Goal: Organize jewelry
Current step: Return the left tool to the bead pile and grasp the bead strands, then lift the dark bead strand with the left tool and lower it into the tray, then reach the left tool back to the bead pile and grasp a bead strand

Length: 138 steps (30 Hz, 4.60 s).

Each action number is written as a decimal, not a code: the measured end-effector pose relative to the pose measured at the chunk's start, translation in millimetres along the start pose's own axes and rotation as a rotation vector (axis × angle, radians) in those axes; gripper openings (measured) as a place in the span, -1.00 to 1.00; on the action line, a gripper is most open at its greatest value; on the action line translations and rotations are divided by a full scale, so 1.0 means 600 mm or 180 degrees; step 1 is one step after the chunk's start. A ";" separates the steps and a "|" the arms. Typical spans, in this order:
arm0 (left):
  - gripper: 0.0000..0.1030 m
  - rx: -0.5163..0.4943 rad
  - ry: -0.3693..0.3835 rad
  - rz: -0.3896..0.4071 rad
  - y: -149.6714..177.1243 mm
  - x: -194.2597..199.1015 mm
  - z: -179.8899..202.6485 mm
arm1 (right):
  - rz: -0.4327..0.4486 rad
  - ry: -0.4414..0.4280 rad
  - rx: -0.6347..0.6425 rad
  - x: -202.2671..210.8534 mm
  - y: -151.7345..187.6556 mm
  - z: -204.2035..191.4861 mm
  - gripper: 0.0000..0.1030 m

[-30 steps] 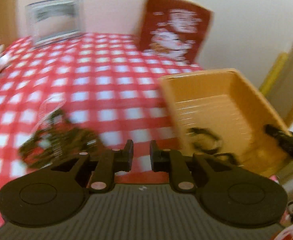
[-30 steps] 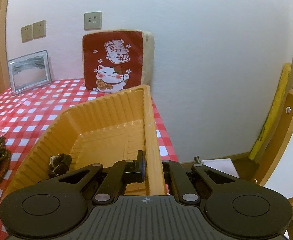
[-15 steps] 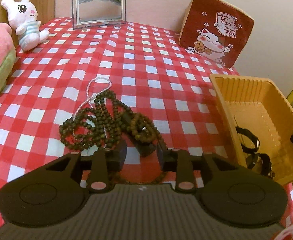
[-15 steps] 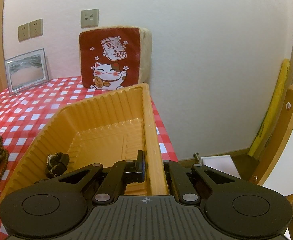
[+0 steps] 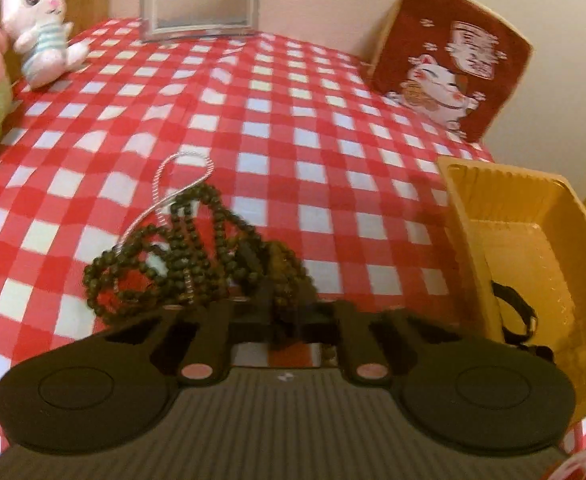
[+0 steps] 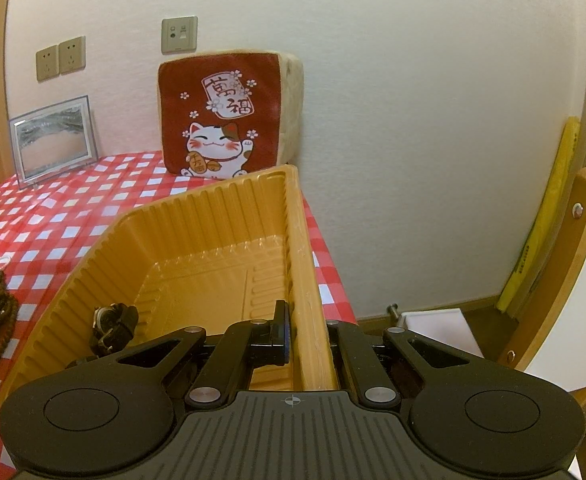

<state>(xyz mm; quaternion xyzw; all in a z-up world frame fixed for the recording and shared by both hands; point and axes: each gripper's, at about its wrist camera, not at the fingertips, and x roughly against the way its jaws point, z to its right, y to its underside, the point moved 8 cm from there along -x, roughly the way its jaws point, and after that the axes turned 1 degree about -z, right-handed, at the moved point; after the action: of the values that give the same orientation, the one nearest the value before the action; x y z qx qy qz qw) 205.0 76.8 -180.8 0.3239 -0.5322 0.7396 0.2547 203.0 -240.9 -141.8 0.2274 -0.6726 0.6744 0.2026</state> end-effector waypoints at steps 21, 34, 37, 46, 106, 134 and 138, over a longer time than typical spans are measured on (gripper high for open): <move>-0.89 -0.0419 0.0378 0.0778 -0.120 0.234 0.032 | 0.0019 -0.0097 -0.0020 0.001 0.002 0.002 -0.91; -0.89 -0.0574 0.0510 0.1116 -0.178 0.332 0.067 | 0.0063 -0.0141 -0.0006 0.008 -0.004 -0.003 -0.91; -0.89 -0.0622 0.0610 0.1168 -0.187 0.344 0.085 | 0.0081 -0.0150 -0.0010 0.010 -0.006 -0.005 -0.91; -0.89 -0.0807 0.1048 0.1216 -0.196 0.354 0.164 | 0.0127 -0.0170 0.0026 0.016 -0.015 -0.011 -0.91; -0.62 -0.0589 0.0694 0.0410 -0.074 0.154 0.159 | 0.0116 -0.0190 0.0045 0.022 -0.017 -0.011 -0.90; -0.57 -0.0364 0.0033 -0.0045 0.021 0.109 0.005 | 0.0057 -0.0167 0.0045 0.014 -0.016 -0.014 -0.90; -0.56 -0.0540 0.0007 -0.0142 0.037 0.078 0.022 | 0.0054 -0.0160 0.0048 0.013 -0.017 -0.015 -0.90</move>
<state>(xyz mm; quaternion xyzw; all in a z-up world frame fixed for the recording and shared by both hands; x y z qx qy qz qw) 161.0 59.0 -156.6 0.3121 -0.5853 0.6864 0.2982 202.1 -232.3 -129.0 0.2401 -0.6744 0.6752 0.1782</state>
